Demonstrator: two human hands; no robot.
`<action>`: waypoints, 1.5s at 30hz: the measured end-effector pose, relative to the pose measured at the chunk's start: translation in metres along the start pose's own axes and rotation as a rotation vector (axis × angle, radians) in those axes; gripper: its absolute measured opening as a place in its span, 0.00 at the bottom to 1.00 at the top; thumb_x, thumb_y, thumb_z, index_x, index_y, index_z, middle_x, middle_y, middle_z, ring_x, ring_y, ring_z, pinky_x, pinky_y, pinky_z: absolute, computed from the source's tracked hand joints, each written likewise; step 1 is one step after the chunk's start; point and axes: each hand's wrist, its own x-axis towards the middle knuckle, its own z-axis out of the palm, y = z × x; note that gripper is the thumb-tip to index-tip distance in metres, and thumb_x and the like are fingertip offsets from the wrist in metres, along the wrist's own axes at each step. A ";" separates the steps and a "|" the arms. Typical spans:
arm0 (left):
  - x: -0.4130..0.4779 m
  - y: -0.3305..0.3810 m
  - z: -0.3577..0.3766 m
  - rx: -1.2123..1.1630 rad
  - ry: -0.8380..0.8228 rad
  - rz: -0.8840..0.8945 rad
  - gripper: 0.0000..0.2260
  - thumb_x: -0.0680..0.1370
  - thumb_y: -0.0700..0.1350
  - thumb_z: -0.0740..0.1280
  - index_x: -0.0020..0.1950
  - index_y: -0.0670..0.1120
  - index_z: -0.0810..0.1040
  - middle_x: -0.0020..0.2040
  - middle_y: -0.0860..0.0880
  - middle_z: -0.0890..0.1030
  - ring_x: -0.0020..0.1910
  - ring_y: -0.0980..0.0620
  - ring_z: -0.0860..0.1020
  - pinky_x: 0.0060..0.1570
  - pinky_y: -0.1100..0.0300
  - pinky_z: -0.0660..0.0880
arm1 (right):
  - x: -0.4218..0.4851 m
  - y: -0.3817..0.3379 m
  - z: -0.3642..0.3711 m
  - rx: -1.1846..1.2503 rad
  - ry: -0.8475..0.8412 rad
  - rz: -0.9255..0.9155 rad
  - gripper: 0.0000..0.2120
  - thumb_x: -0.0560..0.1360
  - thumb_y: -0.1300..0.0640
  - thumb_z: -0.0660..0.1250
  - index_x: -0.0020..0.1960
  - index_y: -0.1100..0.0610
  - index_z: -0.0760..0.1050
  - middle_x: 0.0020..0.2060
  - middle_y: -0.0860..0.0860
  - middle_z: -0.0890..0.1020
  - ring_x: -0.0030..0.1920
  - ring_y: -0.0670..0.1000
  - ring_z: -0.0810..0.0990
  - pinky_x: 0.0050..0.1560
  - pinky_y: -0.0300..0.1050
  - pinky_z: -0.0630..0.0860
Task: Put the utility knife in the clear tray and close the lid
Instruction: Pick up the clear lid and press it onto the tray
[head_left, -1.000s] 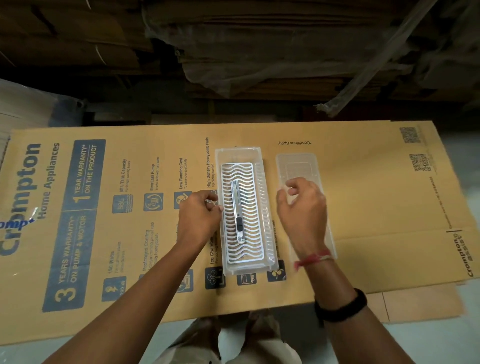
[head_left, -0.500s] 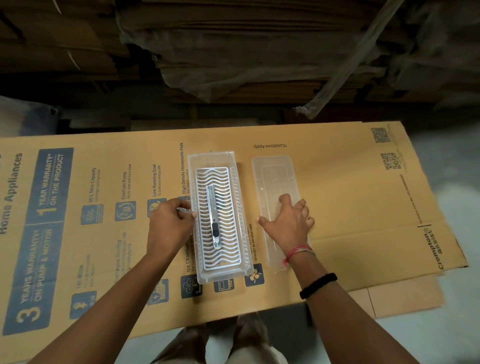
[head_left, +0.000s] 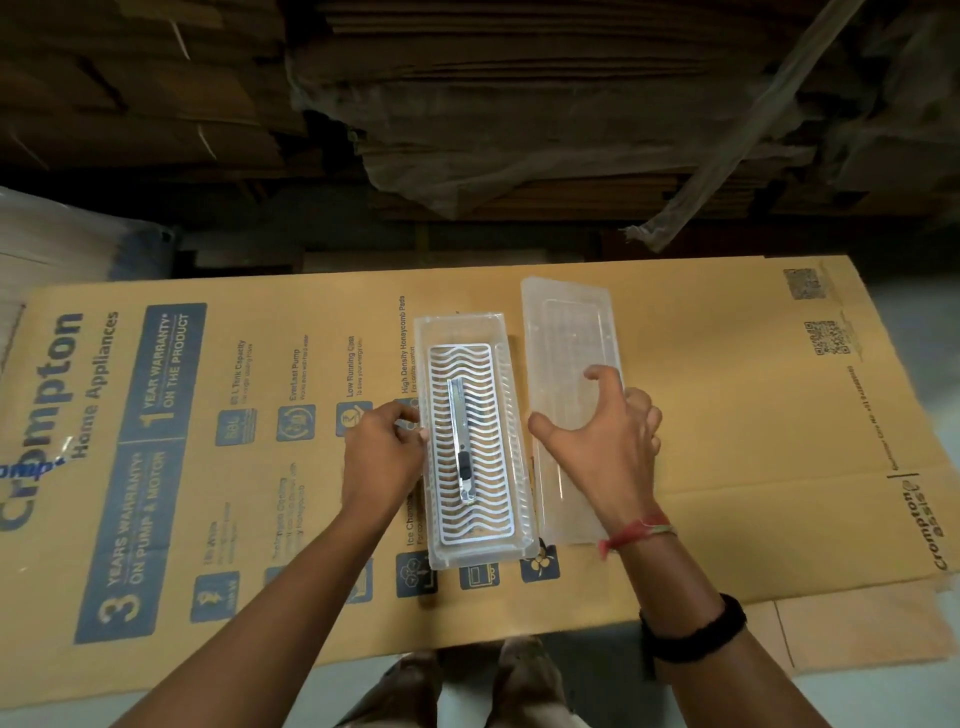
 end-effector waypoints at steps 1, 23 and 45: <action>0.000 -0.001 0.000 -0.007 0.001 -0.005 0.05 0.77 0.41 0.69 0.52 0.44 0.81 0.33 0.41 0.84 0.31 0.39 0.83 0.34 0.41 0.81 | -0.008 -0.009 0.001 0.023 -0.010 -0.018 0.34 0.60 0.35 0.70 0.62 0.43 0.65 0.60 0.56 0.72 0.64 0.59 0.66 0.61 0.56 0.67; -0.006 -0.007 -0.005 -0.445 -0.100 -0.190 0.10 0.80 0.40 0.65 0.39 0.46 0.80 0.32 0.46 0.79 0.31 0.48 0.76 0.34 0.56 0.74 | -0.055 -0.057 0.095 -0.218 0.086 -0.096 0.36 0.63 0.32 0.65 0.64 0.50 0.67 0.63 0.63 0.70 0.59 0.63 0.68 0.54 0.56 0.66; -0.074 -0.038 0.012 -0.265 -0.134 -0.171 0.24 0.77 0.61 0.63 0.40 0.39 0.73 0.33 0.38 0.78 0.31 0.41 0.79 0.36 0.40 0.80 | -0.090 0.051 0.035 0.714 -0.348 0.445 0.05 0.73 0.59 0.72 0.47 0.59 0.80 0.38 0.55 0.83 0.34 0.50 0.79 0.35 0.43 0.77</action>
